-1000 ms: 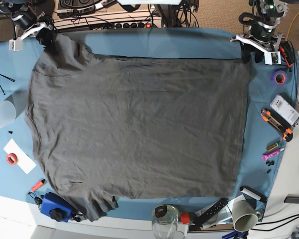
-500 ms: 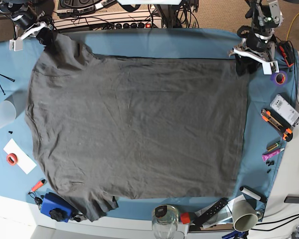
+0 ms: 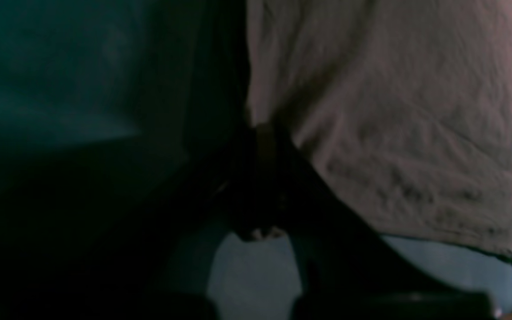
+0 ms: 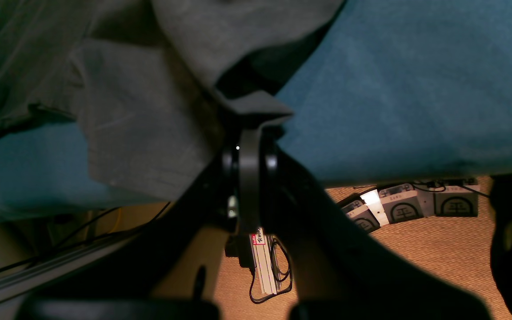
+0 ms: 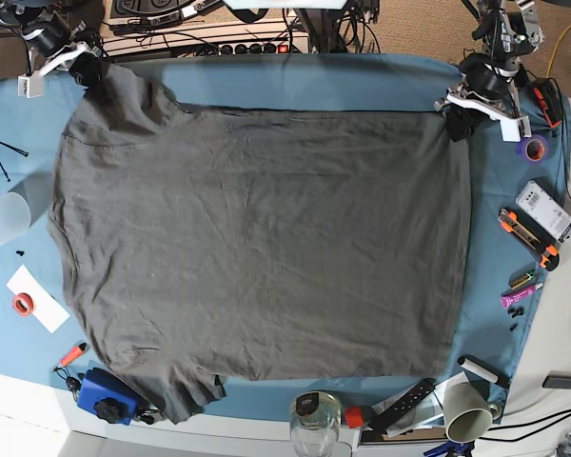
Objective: Fold the T-shirt properly
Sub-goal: 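Move the left gripper down to the other shoulder corner and grasp it, then lift both shoulder corners and pull them slightly apart to stretch the shirt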
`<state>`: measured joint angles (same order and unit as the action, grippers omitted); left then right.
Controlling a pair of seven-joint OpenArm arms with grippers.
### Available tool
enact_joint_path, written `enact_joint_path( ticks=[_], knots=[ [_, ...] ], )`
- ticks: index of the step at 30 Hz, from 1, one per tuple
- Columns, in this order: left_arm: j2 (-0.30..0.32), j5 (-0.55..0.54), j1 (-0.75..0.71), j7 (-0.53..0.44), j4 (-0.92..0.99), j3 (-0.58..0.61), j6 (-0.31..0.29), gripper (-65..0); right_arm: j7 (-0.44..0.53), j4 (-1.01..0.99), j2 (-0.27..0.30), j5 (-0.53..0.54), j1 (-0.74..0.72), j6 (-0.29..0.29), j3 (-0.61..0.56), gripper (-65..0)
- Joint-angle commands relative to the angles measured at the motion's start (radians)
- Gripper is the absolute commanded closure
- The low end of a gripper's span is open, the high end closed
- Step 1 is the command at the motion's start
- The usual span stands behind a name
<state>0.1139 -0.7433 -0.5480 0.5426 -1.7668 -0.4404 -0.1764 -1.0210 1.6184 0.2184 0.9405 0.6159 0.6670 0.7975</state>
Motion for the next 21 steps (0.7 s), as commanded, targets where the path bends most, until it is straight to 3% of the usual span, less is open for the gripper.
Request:
enact_joint_path(
  ticks=[1, 4, 9, 18, 21],
  knots=[
    [-0.002, 0.040, -0.025, 0.086, 0.008, 0.005, 0.019, 0.0, -0.047, 0.003, 0.009, -0.039, 0.013, -0.006, 0.003, 0.0],
    [-0.002, 0.071, -0.026, 0.087, 0.002, 0.005, 0.015, 0.0, -0.043, 0.005, 0.009, -0.040, 0.013, -0.006, 0.003, 0.0],
    [-0.002, 0.108, -0.035, 0.097, -0.054, 0.005, -0.058, 0.0, -0.035, 0.015, 0.009, -0.040, 0.013, -0.006, 0.003, 0.0],
    [0.003, 0.150, -0.126, 0.097, -0.217, 0.005, -0.056, 0.0, -0.062, 0.212, 0.009, -0.036, 0.019, -0.006, 0.113, 0.0],
    [0.003, 0.168, -0.126, 0.097, -0.222, 0.005, -0.056, 0.0, -0.087, 0.246, 0.009, 0.013, 0.046, -0.006, 0.139, 0.0]
  ],
)
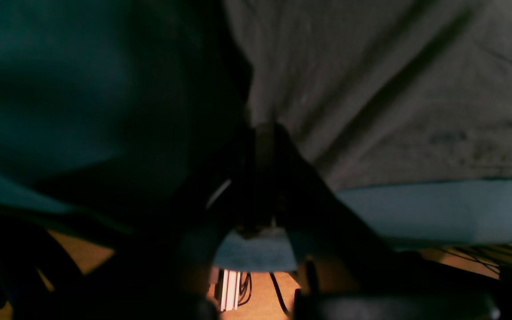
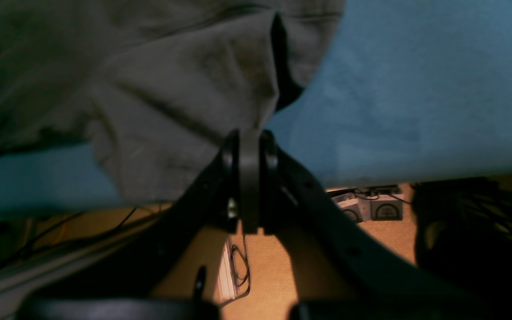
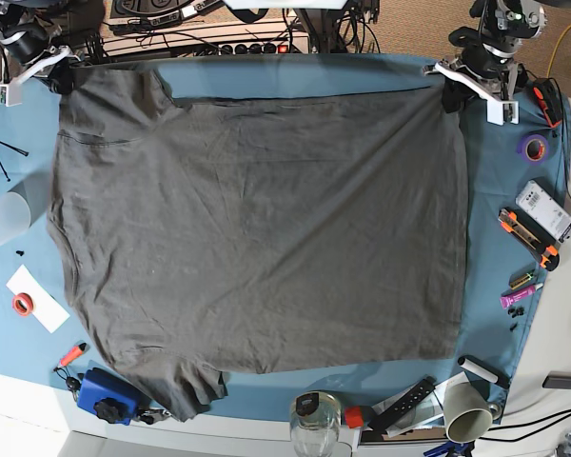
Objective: Fold the T-shirt properly
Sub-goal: 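Lift both shoulder corners and pull them slightly apart to stretch the shirt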
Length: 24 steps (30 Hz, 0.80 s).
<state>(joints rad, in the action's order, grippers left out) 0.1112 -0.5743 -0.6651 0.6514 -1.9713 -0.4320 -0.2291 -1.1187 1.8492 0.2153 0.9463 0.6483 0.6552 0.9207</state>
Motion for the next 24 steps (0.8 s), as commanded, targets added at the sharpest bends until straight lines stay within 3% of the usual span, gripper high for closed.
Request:
enact_joint_path(
  ticks=[1, 7, 11, 15, 20, 24],
  knots=[
    [0.006, 0.016, -0.010, -0.012, -0.018, -0.004, -0.004, 0.0, 0.010, 0.020, 0.012, 0.011, 0.026, 0.006, 0.019, 0.0],
    [0.008, -0.019, -0.044, 0.023, -0.019, -0.073, -0.005, 0.0, 0.009, 0.023, 0.011, 0.043, 0.106, 0.006, 0.059, 0.0],
    [0.009, -0.077, -0.056, 0.041, -0.019, -0.156, -0.008, 0.0, -0.052, 0.023, 0.011, 0.113, 0.126, 0.043, 0.100, 0.0],
    [0.024, -0.089, -0.056, 0.079, -0.019, -0.217, -0.010, 0.0, -0.078, 0.023, 0.011, 0.160, 0.157, 0.043, 0.111, 0.0],
    [0.059, -0.132, -0.062, 0.093, -0.019, -0.225, -0.089, 0.0, -0.077, 0.023, 0.009, 0.180, 0.169, 0.043, 0.111, 0.0],
    [0.058, -0.171, -0.075, 0.093, -0.021, -0.225, -0.090, 0.0, -0.078, 0.023, 0.009, 0.216, 0.146, 0.043, 0.111, 0.0]
  ],
)
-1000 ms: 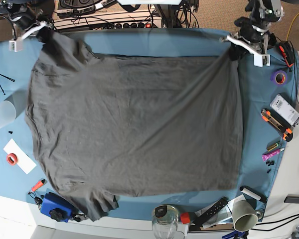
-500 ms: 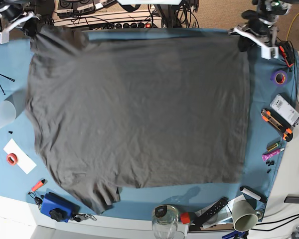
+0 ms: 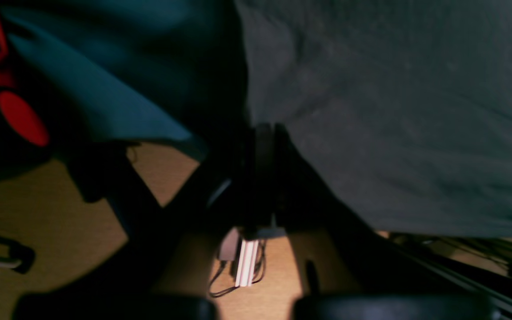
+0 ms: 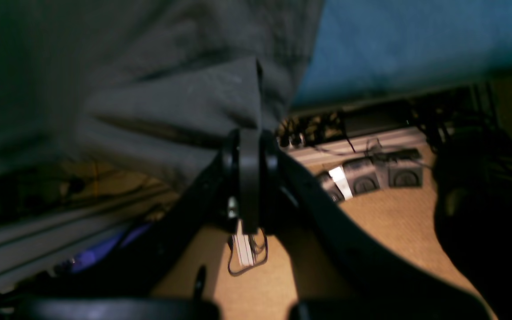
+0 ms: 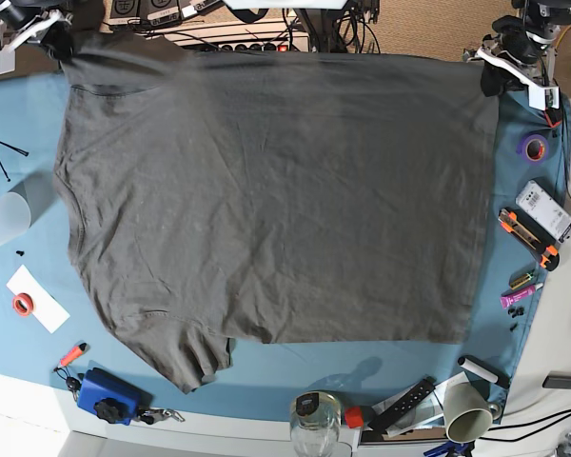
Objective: Fold the T-shirt properly
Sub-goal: 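Lift both shoulder corners and pull them slightly apart to stretch the shirt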
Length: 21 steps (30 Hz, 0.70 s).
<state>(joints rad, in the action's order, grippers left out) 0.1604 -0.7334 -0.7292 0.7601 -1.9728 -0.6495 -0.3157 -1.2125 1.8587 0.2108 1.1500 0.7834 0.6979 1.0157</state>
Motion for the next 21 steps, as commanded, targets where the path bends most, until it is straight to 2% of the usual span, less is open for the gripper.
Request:
enact_joint_path(
  ticks=[1, 9, 15, 21],
  knots=[
    [0.008, -0.012, -0.011, -0.016, -0.023, -0.008, -0.003, 0.0, 0.016, 0.013, 0.014, 0.013, 0.001, 0.000, 0.016, 0.0],
    [0.009, 0.004, -0.013, -0.016, -0.088, -0.008, -0.002, 0.0, 0.015, 0.013, 0.014, 0.010, -0.074, 0.000, 0.016, 0.0],
    [0.010, 0.008, -0.012, -0.021, -0.089, -0.008, 0.042, 0.0, 0.020, 0.013, 0.014, 0.008, -0.106, 0.000, 0.016, 0.0],
    [0.023, 0.051, 0.015, -0.035, -0.089, -0.008, 0.044, 0.0, 0.026, 0.013, 0.017, -0.025, -0.159, 0.000, 0.012, 0.0]
  ],
)
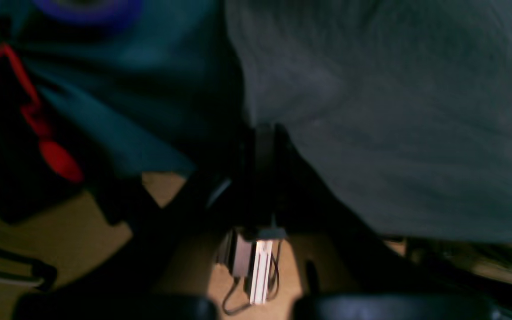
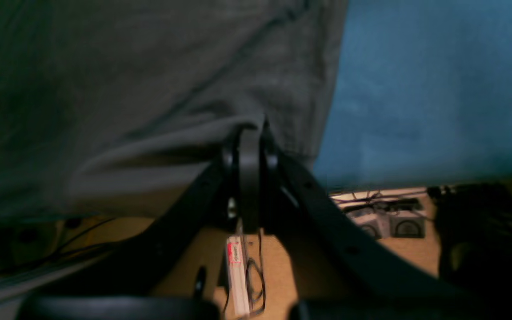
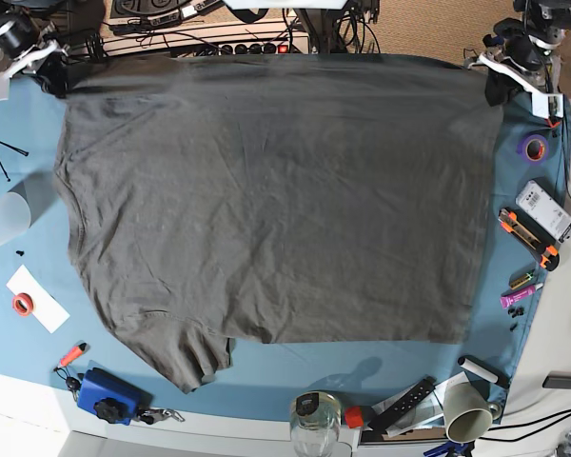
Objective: Fold the T-shirt properly
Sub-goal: 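Lift both shoulder corners and pull them slightly apart to stretch the shirt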
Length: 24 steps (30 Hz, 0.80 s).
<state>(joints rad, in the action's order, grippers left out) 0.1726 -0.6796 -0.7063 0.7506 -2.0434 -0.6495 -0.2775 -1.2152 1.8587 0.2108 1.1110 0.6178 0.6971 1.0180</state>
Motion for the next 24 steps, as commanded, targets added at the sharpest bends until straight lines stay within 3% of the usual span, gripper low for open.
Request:
enact_joint_path(
  ticks=[1, 16, 22, 24],
  knots=[
    [0.011, -0.002, -0.003, -0.026, -0.018, -0.008, 0.013, 0.0, 0.034, 0.013, 0.017, 0.014, 0.000, 0.001, 0.010, 0.0],
    [0.011, -0.005, 0.061, -0.038, -0.018, 0.008, 0.018, 0.0, 0.064, 0.013, 0.018, -0.045, -0.095, 0.001, -0.003, 0.0],
    [0.010, 0.089, 0.092, -0.079, -0.017, 0.111, 0.023, 0.0, 0.113, 0.013, 0.019, -0.156, -0.137, -0.015, -0.149, 0.0],
    [0.010, 0.110, 0.112, -0.079, -0.017, 0.133, 0.074, 0.0, 0.143, 0.013, 0.019, -0.213, -0.163, -0.045, -0.192, 0.0]
  ],
)
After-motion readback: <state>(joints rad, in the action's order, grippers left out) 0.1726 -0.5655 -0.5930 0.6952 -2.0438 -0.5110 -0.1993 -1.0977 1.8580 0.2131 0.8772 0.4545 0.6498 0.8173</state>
